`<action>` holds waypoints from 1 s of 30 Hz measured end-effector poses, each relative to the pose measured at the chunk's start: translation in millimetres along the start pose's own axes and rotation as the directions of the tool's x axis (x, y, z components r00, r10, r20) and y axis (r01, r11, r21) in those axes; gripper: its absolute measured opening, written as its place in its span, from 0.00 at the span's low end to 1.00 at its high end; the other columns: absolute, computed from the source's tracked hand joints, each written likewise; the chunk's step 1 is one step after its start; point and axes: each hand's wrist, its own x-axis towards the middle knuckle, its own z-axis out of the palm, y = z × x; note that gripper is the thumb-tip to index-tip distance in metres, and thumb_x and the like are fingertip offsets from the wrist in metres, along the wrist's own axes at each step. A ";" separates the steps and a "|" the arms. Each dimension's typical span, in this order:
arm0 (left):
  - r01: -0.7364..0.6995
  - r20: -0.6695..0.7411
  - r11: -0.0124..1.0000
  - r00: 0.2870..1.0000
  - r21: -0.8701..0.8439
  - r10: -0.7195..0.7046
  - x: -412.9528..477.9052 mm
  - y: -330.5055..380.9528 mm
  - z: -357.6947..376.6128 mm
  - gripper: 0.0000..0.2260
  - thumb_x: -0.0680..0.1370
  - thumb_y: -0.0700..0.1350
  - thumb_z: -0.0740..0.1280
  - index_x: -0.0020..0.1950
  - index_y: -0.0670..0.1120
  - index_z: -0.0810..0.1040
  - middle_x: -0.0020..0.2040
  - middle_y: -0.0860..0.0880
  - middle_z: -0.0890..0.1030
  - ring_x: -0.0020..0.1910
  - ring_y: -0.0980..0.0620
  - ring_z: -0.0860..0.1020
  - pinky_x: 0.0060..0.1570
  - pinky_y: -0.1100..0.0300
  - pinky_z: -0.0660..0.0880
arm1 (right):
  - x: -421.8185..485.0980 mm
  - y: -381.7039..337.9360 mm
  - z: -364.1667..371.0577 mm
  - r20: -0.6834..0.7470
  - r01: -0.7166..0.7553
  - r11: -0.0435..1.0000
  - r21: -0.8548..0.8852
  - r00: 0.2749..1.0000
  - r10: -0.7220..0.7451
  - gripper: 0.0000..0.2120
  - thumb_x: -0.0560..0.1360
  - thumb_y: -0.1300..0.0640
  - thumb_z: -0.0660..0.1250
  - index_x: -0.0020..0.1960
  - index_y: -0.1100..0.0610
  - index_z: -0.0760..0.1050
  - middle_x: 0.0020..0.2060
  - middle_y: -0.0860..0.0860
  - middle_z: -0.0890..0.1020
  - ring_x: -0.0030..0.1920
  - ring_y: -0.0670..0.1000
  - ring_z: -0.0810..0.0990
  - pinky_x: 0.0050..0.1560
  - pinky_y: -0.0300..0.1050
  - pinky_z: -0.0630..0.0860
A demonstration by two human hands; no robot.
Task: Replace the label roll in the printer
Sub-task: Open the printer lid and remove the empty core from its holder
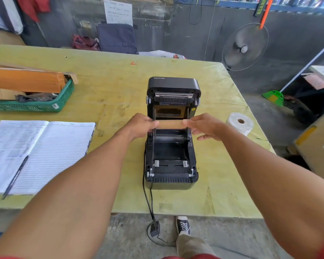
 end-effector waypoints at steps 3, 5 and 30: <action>0.067 0.035 0.960 0.998 -0.272 -0.060 -9.3 10.2 1.5 0.12 0.81 0.46 0.66 0.60 0.39 0.78 0.51 0.43 0.84 0.47 0.48 0.84 0.50 0.53 0.81 | -18.1 -1.6 -0.6 0.024 -0.020 0.984 0.175 1.000 0.016 0.22 0.78 0.44 0.67 0.62 0.61 0.78 0.51 0.56 0.83 0.50 0.52 0.82 0.54 0.52 0.80; 0.077 0.055 0.932 0.997 -0.355 -0.061 -18.8 16.2 7.0 0.11 0.82 0.45 0.64 0.60 0.39 0.77 0.48 0.43 0.83 0.42 0.49 0.84 0.43 0.55 0.80 | -28.6 0.9 0.7 0.020 -0.017 0.970 0.242 1.000 0.012 0.21 0.79 0.45 0.67 0.61 0.61 0.79 0.48 0.55 0.84 0.47 0.52 0.83 0.54 0.52 0.80; 0.201 0.169 0.883 0.976 -0.423 -0.141 -36.0 51.4 192.0 0.12 0.77 0.46 0.73 0.54 0.43 0.73 0.45 0.46 0.75 0.34 0.56 0.70 0.28 0.65 0.67 | -57.8 192.1 -67.5 -0.306 -0.255 0.957 0.134 0.908 0.285 0.05 0.75 0.64 0.67 0.49 0.66 0.79 0.37 0.59 0.79 0.35 0.57 0.77 0.44 0.53 0.83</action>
